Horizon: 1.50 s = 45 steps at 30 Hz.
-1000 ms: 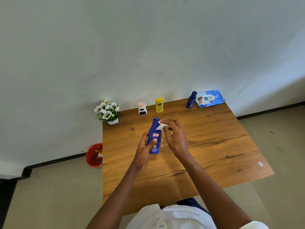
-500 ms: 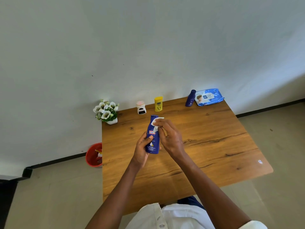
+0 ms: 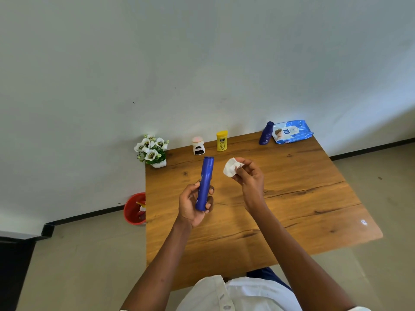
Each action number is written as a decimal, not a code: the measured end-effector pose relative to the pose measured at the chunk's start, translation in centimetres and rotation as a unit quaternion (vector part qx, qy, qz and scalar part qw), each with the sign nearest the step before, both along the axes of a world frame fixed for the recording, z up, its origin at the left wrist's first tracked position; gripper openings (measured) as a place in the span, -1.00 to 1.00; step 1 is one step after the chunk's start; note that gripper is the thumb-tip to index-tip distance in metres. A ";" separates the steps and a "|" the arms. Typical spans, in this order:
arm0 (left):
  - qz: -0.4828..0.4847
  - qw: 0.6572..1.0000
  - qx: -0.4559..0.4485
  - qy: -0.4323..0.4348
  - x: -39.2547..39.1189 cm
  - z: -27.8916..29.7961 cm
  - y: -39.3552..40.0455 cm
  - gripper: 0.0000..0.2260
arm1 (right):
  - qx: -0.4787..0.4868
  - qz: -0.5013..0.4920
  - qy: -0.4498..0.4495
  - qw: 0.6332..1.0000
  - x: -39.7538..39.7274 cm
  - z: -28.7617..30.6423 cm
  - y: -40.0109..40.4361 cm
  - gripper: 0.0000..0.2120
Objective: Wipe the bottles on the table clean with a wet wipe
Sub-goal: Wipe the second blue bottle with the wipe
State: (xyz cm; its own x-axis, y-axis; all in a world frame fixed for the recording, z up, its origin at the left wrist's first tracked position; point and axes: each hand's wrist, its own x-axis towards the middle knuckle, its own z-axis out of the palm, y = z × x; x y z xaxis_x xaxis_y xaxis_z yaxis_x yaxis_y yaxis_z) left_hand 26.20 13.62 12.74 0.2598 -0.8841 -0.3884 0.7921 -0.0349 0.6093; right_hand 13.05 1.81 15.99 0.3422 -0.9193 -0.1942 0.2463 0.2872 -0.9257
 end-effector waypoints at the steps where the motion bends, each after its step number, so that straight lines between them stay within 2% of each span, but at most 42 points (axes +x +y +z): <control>1: -0.006 1.000 -0.003 0.004 0.0 0.0 0.0 -0.61 | 0.019 -0.001 -0.016 1.000 0.0 0.2 -0.1 -0.79; 3: -0.012 1.000 -0.006 0.005 0.0 0.1 0.0 -0.59 | 0.027 0.004 -0.021 0.999 0.2 0.3 0.0 -0.76; 9: 0.009 0.999 0.017 -0.027 -0.7 0.6 -0.6 -0.66 | -0.080 0.018 0.085 0.993 1.5 0.5 1.0 -0.77; 13: 0.019 0.989 0.032 -0.143 -1.5 0.4 -1.3 -0.57 | -0.093 0.021 0.124 0.988 2.3 1.1 2.3 -0.81; 16: 0.039 0.965 0.053 -0.254 -1.9 0.3 -1.4 -0.58 | -0.082 0.004 0.147 0.986 2.6 0.9 2.2 -0.80; 18: 0.057 0.945 0.060 -0.318 -2.1 0.4 -1.4 -0.60 | -0.125 0.008 0.180 0.976 2.5 0.4 2.1 -0.76; 20: 0.070 0.925 0.056 -0.369 -2.4 0.6 -1.6 -0.60 | -0.222 0.025 0.231 0.947 2.3 -0.2 2.3 -0.72; 22: 0.079 0.907 0.053 -0.410 -2.6 0.8 -1.7 -0.61 | -0.333 0.033 0.271 0.903 2.0 -0.7 2.4 -0.71; 25: 0.089 0.894 0.064 -0.434 -2.3 0.5 -1.5 -0.62 | -0.451 0.054 0.301 0.838 1.5 -1.6 2.0 -0.73; 27: 0.094 0.902 0.077 -0.413 -1.8 0.3 -1.4 -0.62 | -0.479 0.083 0.299 0.821 1.0 -2.2 1.6 -0.76; 28: 0.097 0.907 0.087 -0.400 -1.6 0.3 -1.5 -0.62 | -0.467 0.093 0.291 0.830 0.7 -2.4 1.5 -0.77; 29: 0.101 0.912 0.099 -0.385 -1.3 0.2 -1.5 -0.62 | -0.425 0.095 0.280 0.855 0.5 -2.5 1.4 -0.77; 31: 0.108 0.926 0.112 -0.343 -0.8 0.0 -1.7 -0.62 | -0.272 0.077 0.260 0.923 0.1 -2.7 1.1 -0.76; 33: 0.112 0.939 0.113 -0.306 -0.5 -0.3 -1.7 -0.62 | -0.154 0.047 0.253 0.954 -0.1 -3.0 0.6 -0.77; 36: 0.116 0.955 0.105 -0.254 -0.4 -0.3 -1.8 -0.63 | -0.091 0.028 0.202 0.975 -0.2 -2.9 -0.2 -0.78; 40: 0.116 0.988 0.070 -0.081 -0.3 -0.1 -1.6 -0.64 | -0.028 0.012 0.108 0.994 0.0 -1.5 -0.7 -0.71; 45: 0.047 0.995 0.077 0.046 0.5 -0.6 -0.6 -0.65 | 0.004 0.063 0.047 0.997 0.2 -0.3 -0.9 -0.65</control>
State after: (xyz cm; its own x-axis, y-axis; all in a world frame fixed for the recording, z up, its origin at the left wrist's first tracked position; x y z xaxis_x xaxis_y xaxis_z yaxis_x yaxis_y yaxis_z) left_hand 26.65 13.00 12.18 0.2958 -0.7859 -0.5430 0.8486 -0.0449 0.5272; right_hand 13.27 0.92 15.72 0.4349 -0.8684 -0.2384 0.1197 0.3181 -0.9405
